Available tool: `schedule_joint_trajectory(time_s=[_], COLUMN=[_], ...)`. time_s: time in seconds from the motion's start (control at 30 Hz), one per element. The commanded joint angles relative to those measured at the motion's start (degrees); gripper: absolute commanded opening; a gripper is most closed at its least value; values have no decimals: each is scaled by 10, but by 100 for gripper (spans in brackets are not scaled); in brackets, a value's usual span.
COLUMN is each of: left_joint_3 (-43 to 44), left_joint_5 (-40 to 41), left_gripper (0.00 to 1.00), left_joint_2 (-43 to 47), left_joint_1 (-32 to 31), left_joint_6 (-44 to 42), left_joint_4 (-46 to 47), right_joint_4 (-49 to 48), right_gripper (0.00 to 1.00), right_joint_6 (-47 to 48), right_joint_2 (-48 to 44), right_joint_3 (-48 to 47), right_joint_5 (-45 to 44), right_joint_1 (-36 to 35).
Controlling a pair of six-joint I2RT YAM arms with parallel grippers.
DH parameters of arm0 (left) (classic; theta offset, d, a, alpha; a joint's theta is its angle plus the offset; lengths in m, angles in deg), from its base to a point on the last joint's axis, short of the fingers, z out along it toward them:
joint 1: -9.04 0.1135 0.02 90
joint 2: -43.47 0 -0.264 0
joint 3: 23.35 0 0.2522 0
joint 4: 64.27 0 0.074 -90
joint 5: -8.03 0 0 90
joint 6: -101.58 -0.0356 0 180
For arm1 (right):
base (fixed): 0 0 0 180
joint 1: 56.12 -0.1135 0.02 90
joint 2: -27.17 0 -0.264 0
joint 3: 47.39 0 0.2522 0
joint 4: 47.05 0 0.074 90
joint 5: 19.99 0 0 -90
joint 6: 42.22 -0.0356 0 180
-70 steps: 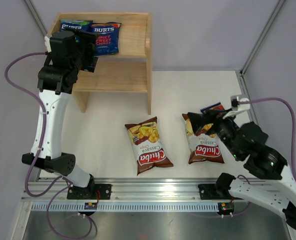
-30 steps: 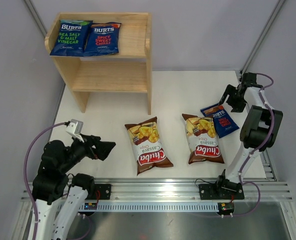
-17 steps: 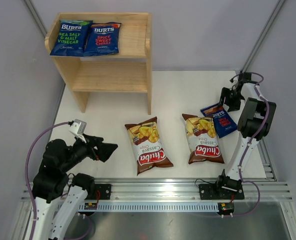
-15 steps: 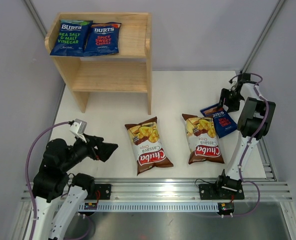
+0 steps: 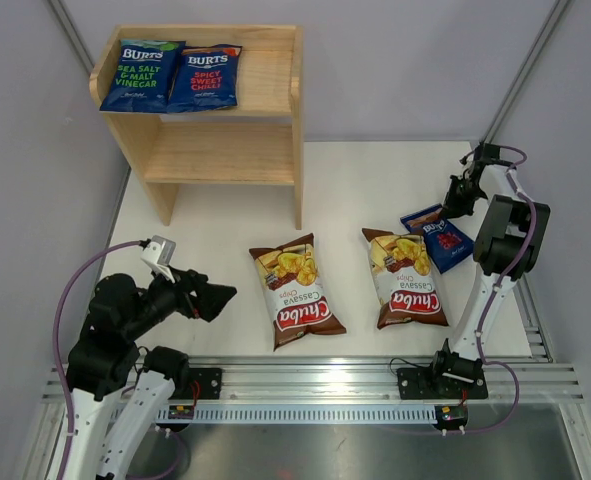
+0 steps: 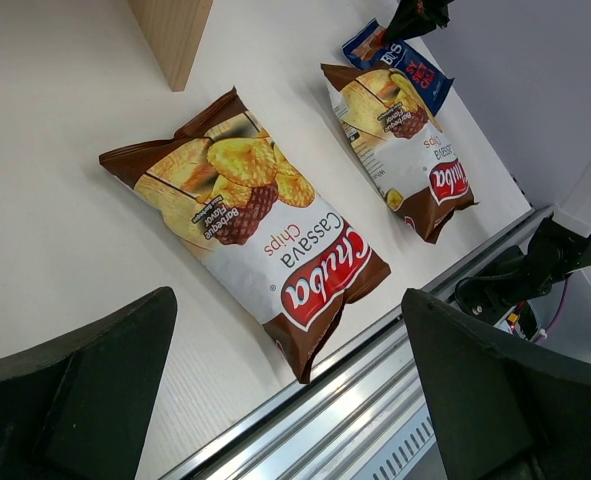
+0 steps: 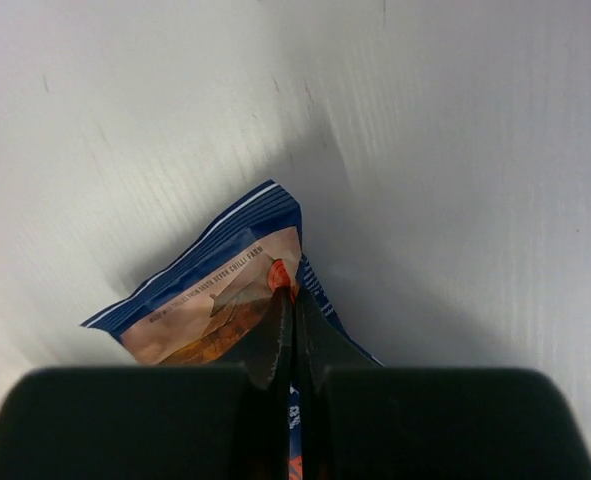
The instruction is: Place and organize the chips bags onto the shelf
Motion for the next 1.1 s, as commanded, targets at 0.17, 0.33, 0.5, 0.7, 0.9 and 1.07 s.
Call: schedule_joint_trajectory(time_s=[0.17, 0.33, 0.5, 0.7, 0.9, 1.07], left_joint_3=[-1, 5, -14, -69, -152, -180], left_joint_5=[16, 27, 19, -63, 27, 69], left_gripper=[99, 99, 99, 99, 99, 99], left_joint_2=[-18, -36, -62, -103, -146, -277], left_joint_1=[-2, -2, -3, -20, -147, -240], left_joint_6=[3, 10, 72, 172, 239, 225], left_joint_4=[22, 23, 96, 285, 566, 797], right_joint_4=[5, -6, -94, -213, -439, -436], right_gripper=[0, 0, 0, 0, 0, 0], right_joint_6=[-71, -124, -214, -367, -666, -753], right_joint_2=[-105, -173, -296, -444, -593, -672], right_joint_3=[-27, -31, 19, 102, 285, 308], right_joint_5=[-3, -1, 25, 37, 71, 17], right_joint_1=[-3, -2, -2, -3, -15, -61])
